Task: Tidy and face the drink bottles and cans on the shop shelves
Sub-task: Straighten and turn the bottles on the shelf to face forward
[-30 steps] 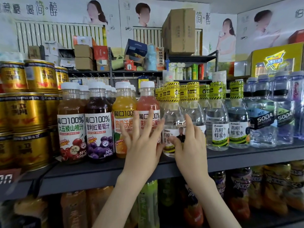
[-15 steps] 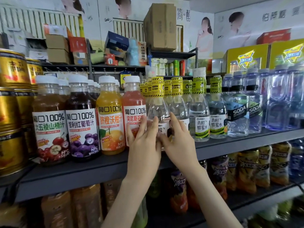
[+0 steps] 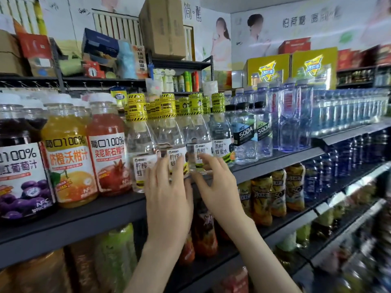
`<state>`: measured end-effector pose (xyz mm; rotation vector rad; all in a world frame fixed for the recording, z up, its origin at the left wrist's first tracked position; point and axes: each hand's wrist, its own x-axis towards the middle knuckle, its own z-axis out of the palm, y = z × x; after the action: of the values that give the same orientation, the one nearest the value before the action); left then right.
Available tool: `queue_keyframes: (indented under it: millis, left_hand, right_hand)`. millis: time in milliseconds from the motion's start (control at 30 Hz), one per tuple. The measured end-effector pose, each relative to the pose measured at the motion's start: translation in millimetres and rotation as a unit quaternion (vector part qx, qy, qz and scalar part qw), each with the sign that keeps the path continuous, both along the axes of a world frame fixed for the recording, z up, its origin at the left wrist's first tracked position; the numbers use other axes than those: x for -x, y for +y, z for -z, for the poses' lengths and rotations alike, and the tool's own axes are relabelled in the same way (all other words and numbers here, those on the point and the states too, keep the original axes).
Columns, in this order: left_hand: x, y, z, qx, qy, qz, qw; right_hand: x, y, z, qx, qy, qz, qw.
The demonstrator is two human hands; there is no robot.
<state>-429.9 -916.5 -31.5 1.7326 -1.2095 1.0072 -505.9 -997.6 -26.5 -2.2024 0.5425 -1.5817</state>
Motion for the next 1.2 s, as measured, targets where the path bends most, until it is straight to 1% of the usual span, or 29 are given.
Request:
queue_keyframes:
  millis: [100,233,333,500,600,700,867,1100,1200]
  left_hand:
    - [33.9,-25.9,1.7,-0.004,0.019,0.051,0.999]
    - [88.0,-68.9,1.8,-0.019,0.086,0.114,0.990]
    - [135.5,-107.7,1.2,-0.031,0.130,0.144,0.980]
    - [207.4,-179.5,3.4,-0.040,0.162,0.164,0.972]
    - [230.4,-215.0,6.6,-0.041,0.175,0.145,0.973]
    - [242.0,-244.2,6.3,-0.043,0.170,0.112,0.978]
    - [257.6,-300.4,-1.1,-0.032,0.123,0.099,0.987]
    - [234.2,-364.7,-12.3,0.059,0.114,-0.004,0.992]
    - [225.3,-376.3,-12.5,0.089,0.103,-0.031,0.990]
  right_hand:
    - [37.7,-24.8,6.6,-0.011,-0.008,0.015,1.000]
    - [99.0,-67.3,13.6,-0.022,0.004,0.029,0.999]
    - [155.9,-106.6,19.6,-0.036,0.022,0.049,0.998]
    - [243.8,-173.4,27.7,-0.055,0.040,0.067,0.995]
    - [276.8,-211.6,31.0,-0.062,0.051,0.069,0.994]
    - [290.4,-246.6,31.4,-0.075,0.057,0.052,0.994]
    - [287.7,-306.5,29.1,-0.072,0.051,0.036,0.995]
    - [273.3,-377.0,16.3,-0.041,0.063,0.001,0.997]
    - [259.0,-389.0,11.1,-0.018,0.064,-0.042,0.997]
